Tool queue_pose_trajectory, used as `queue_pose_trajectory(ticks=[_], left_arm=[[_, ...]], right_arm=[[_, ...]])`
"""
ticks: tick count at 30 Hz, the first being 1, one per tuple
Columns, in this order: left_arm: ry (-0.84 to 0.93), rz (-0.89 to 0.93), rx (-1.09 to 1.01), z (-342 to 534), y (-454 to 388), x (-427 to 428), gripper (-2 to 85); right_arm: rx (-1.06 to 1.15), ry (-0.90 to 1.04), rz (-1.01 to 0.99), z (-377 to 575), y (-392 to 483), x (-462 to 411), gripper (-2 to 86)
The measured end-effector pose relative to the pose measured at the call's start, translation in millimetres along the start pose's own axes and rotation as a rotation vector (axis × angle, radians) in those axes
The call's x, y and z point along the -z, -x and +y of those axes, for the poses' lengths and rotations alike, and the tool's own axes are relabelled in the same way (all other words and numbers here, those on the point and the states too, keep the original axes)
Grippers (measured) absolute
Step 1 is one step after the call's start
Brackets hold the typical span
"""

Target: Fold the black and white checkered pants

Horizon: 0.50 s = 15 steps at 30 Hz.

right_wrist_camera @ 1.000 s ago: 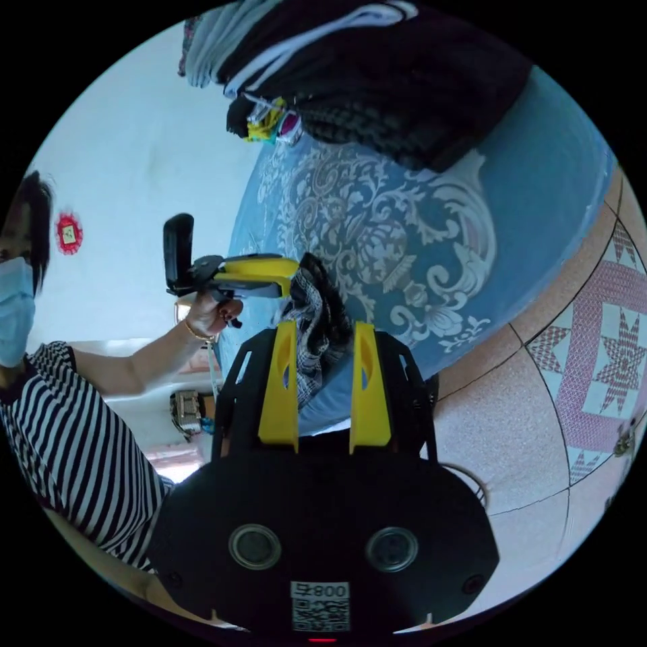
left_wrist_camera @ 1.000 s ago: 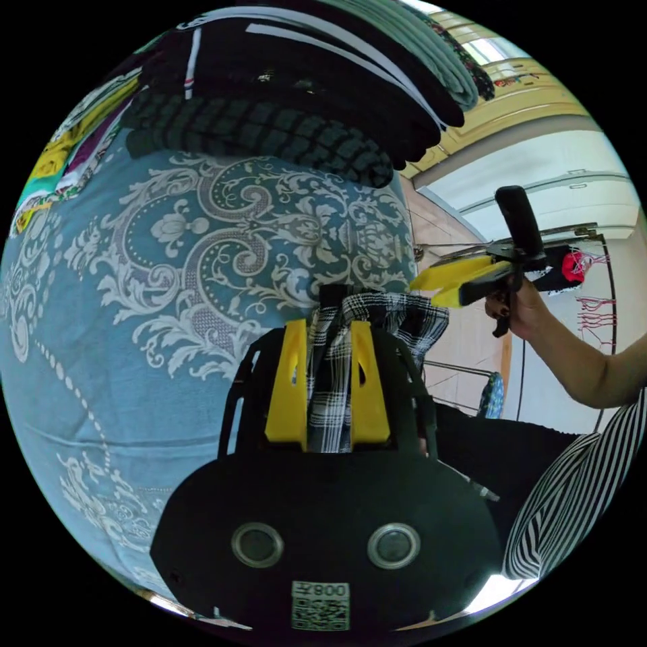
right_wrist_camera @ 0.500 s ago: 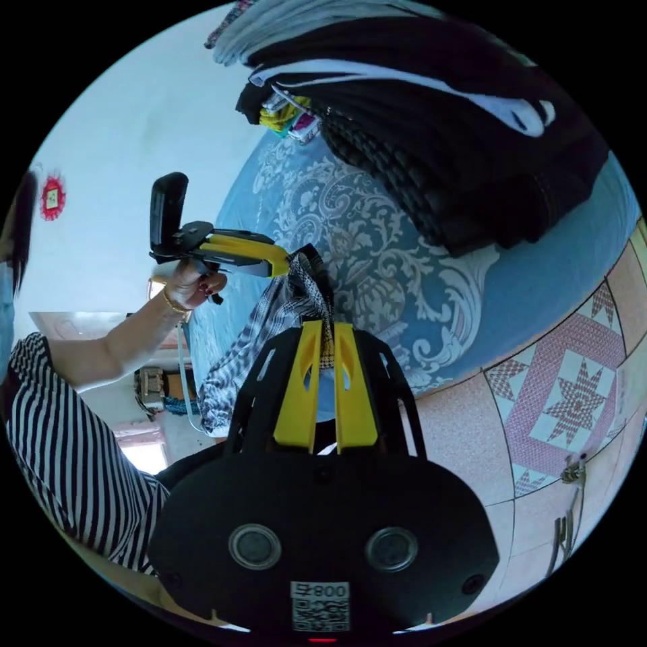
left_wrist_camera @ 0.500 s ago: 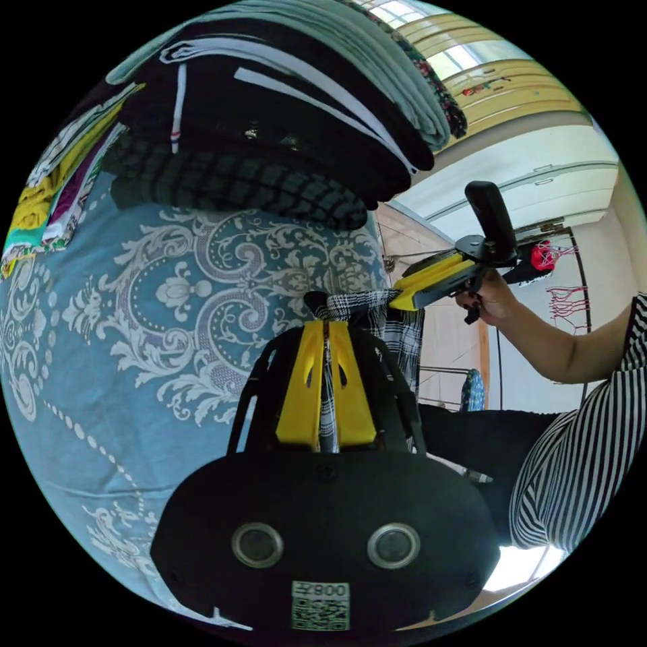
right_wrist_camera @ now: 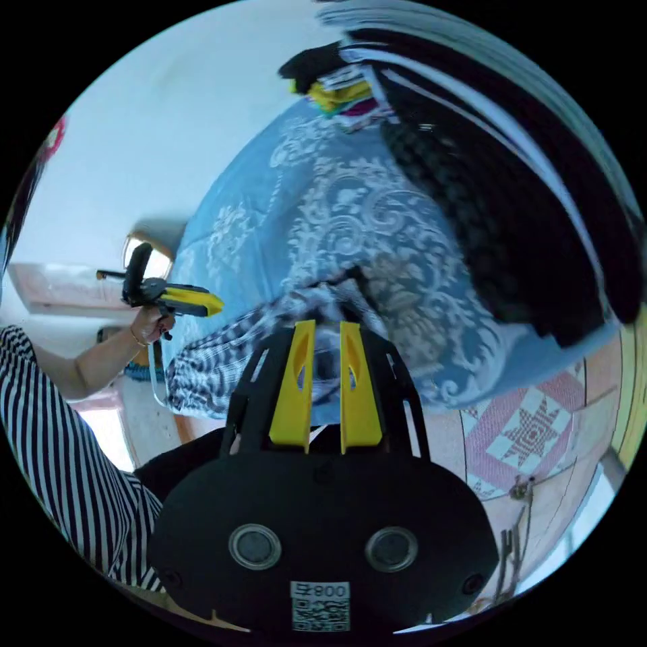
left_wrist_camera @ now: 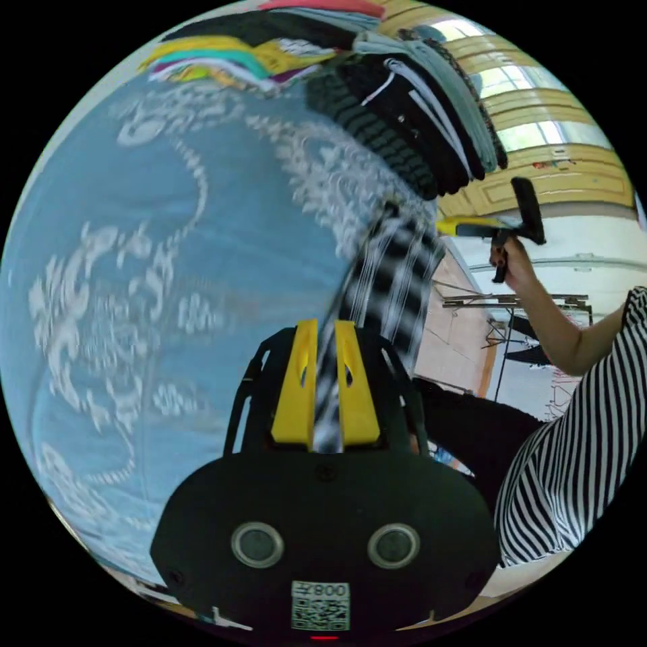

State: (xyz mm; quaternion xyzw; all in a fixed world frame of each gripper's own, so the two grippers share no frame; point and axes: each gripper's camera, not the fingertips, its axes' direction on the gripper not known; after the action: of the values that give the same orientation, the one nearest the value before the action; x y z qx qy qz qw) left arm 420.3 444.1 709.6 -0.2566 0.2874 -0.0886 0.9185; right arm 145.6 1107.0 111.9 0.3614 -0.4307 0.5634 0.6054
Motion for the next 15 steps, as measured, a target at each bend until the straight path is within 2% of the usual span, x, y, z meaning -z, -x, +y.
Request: queue_pose_trajectory(ticks=[4, 8, 11, 15], left_arm=[[0.099, -0.028, 0.066, 47.8, -14.2, 15.1, 5.4], [0.143, -0.087, 0.115, 70.1, -27.2, 34.9, 3.3], [0.067, -0.081, 0.152, 83.2, -35.9, 70.9, 1.9], [-0.060, -0.085, 0.202, 103.8, -50.5, 131.0, 1.0]], right_arm=[[0.228, 0.181, -0.133, -42.8, 50.9, -79.1, 7.1], [0.372, 0.369, -0.147, -64.4, 82.0, -161.2, 7.0], [0.423, 0.446, -0.100, -73.8, 89.4, -199.9, 6.8], [0.443, 0.438, -0.081, -90.4, 89.1, -220.3, 6.3]])
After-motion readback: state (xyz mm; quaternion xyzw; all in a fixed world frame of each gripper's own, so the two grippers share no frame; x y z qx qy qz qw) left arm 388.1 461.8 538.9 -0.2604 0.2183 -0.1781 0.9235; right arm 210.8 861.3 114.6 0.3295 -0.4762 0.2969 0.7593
